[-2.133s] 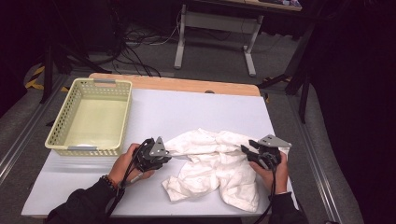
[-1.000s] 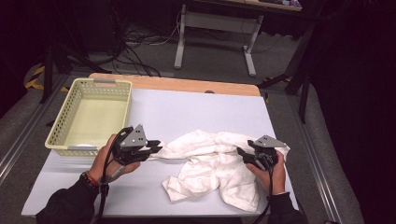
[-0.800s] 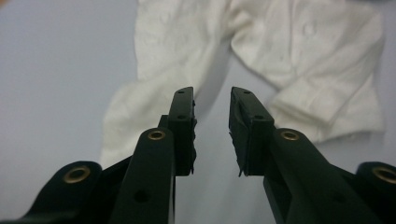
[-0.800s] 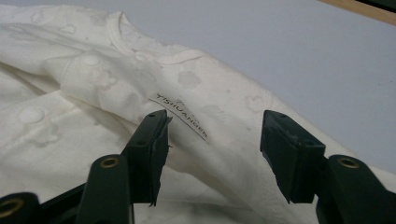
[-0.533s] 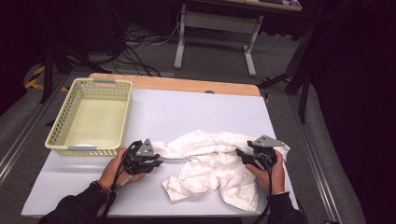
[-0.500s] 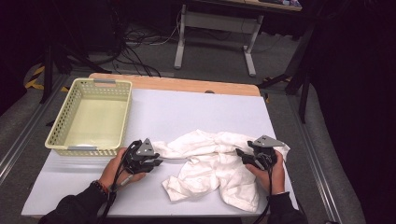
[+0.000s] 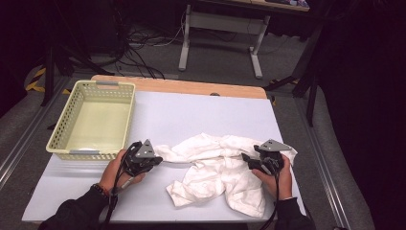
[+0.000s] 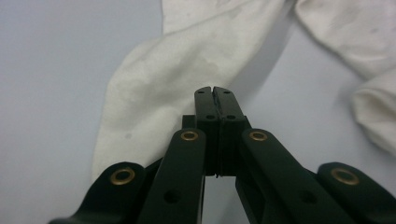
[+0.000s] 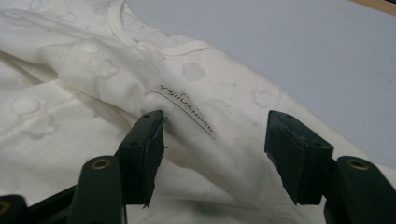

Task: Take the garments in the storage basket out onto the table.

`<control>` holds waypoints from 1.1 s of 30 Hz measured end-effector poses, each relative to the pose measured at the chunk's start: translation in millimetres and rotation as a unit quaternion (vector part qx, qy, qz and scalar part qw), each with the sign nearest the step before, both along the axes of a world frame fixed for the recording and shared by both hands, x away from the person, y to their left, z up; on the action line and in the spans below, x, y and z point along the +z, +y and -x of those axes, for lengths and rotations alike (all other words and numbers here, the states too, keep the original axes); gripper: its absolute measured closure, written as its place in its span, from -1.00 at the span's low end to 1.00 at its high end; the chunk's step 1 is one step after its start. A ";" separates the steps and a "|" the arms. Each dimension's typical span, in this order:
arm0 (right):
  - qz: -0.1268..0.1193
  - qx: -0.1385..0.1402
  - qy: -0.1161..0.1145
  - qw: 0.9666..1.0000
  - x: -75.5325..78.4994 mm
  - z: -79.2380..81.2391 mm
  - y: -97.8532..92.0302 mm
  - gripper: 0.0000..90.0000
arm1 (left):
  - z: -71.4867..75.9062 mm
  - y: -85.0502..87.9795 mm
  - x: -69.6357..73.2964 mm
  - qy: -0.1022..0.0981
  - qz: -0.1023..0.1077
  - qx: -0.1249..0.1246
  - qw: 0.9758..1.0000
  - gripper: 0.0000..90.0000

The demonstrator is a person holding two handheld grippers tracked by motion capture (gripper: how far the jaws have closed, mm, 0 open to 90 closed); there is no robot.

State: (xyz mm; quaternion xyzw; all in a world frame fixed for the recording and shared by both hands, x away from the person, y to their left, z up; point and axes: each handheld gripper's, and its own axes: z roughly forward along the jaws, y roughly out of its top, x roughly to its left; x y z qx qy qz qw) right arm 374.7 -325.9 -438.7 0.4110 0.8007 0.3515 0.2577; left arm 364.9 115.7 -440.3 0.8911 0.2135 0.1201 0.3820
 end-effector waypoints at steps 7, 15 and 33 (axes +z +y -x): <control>0.002 0.004 -0.006 1.000 3.5 1.5 -0.1 -0.13 | 22.7 25.6 21.6 -0.025 0.038 -0.002 0.999 1.00; 0.005 0.018 -0.013 1.000 7.3 2.3 5.0 -0.13 | 47.9 50.5 14.5 -0.019 0.028 0.004 0.999 1.00; -0.004 -0.001 -0.031 1.000 15.3 -2.3 -7.3 -0.06 | 40.9 6.3 7.6 -0.018 0.033 0.012 0.999 0.50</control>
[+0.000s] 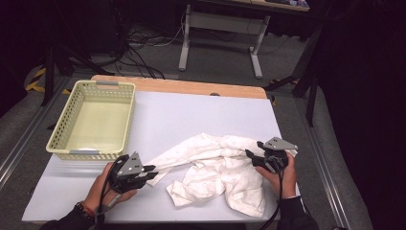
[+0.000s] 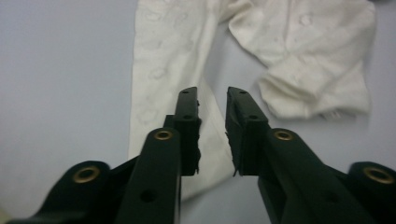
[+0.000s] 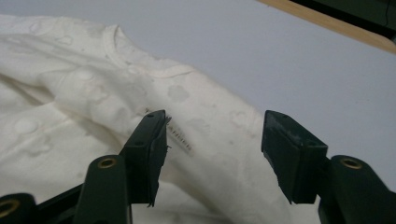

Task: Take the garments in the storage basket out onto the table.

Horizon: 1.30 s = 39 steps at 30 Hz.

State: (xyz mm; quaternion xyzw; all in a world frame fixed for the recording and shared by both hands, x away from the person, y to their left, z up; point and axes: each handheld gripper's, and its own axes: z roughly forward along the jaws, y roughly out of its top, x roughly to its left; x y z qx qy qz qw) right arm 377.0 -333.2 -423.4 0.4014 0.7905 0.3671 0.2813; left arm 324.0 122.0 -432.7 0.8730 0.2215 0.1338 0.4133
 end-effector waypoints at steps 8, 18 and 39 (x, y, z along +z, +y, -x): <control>0.000 0.003 0.035 0.999 0.6 -46.4 -7.5 -0.03 | -62.1 -59.2 8.3 0.014 -0.009 0.057 0.998 -0.28; 0.026 -0.009 0.099 0.995 -15.8 -86.1 -6.4 -0.10 | -121.1 -85.8 -13.2 0.058 -0.045 0.087 0.994 -0.31; 0.024 0.016 0.113 0.993 -11.4 -84.0 2.6 0.95 | -130.3 -98.3 -15.8 0.088 -0.066 0.056 0.992 1.00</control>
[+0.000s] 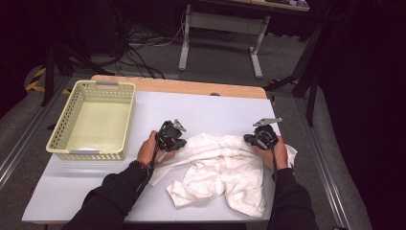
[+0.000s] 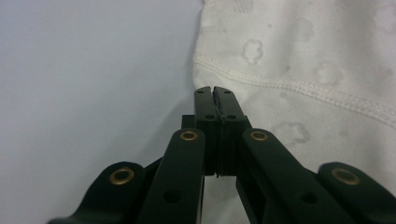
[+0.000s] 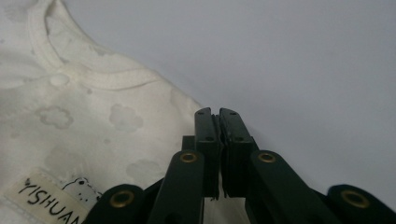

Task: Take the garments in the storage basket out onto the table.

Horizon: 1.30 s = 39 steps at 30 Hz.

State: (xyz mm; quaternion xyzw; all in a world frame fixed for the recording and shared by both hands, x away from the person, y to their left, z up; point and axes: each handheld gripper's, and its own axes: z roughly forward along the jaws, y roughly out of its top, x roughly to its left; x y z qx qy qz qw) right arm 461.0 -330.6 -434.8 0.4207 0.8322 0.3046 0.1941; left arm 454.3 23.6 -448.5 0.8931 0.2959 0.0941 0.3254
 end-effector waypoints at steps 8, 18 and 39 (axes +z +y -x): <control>0.002 -0.038 -0.080 0.996 22.2 -2.0 1.6 0.96 | -18.8 -3.1 17.2 -0.046 -0.028 0.018 0.998 1.00; -0.001 -0.063 -0.128 0.990 38.5 -28.7 22.5 0.96 | -69.5 8.8 47.8 -0.079 -0.063 0.060 0.993 1.00; -0.001 -0.116 -0.145 0.983 57.0 -25.1 -6.5 0.20 | -41.0 3.7 63.1 -0.100 -0.012 0.058 0.993 0.46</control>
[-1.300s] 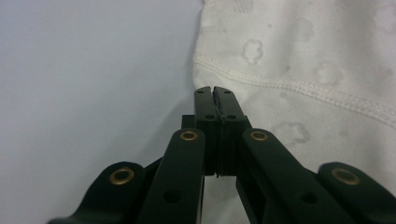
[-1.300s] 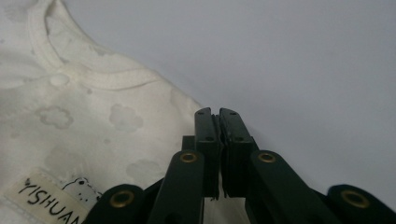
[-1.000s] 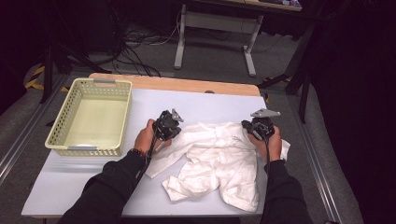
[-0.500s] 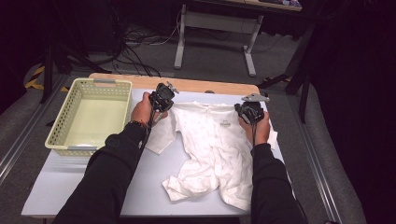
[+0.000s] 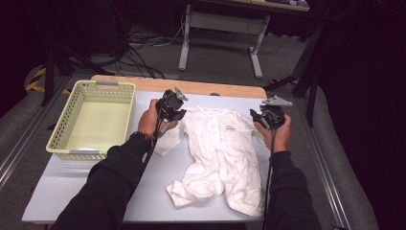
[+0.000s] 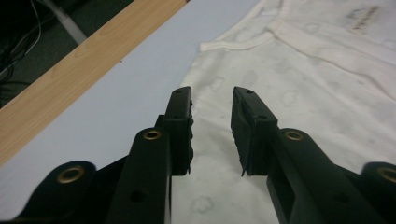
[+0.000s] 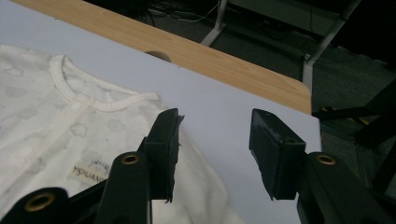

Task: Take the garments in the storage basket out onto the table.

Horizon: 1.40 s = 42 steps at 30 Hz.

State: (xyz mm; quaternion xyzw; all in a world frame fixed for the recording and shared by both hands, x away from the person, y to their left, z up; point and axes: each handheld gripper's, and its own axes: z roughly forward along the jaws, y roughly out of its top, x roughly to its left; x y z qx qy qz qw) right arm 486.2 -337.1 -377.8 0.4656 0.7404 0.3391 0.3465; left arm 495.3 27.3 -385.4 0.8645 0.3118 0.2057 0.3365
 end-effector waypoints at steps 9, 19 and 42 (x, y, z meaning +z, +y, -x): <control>-0.026 -0.052 0.023 0.998 -20.3 41.8 -62.3 0.27 | 57.3 15.4 -42.0 0.008 0.000 -0.001 1.000 0.13; -0.059 -0.068 0.080 0.993 -61.5 64.4 -84.4 0.38 | 56.8 35.2 -67.8 0.054 0.002 0.013 0.998 0.55; 0.007 0.040 0.085 0.996 -59.2 34.5 -16.1 0.47 | 88.3 43.5 -63.0 0.050 0.031 -0.028 0.998 0.46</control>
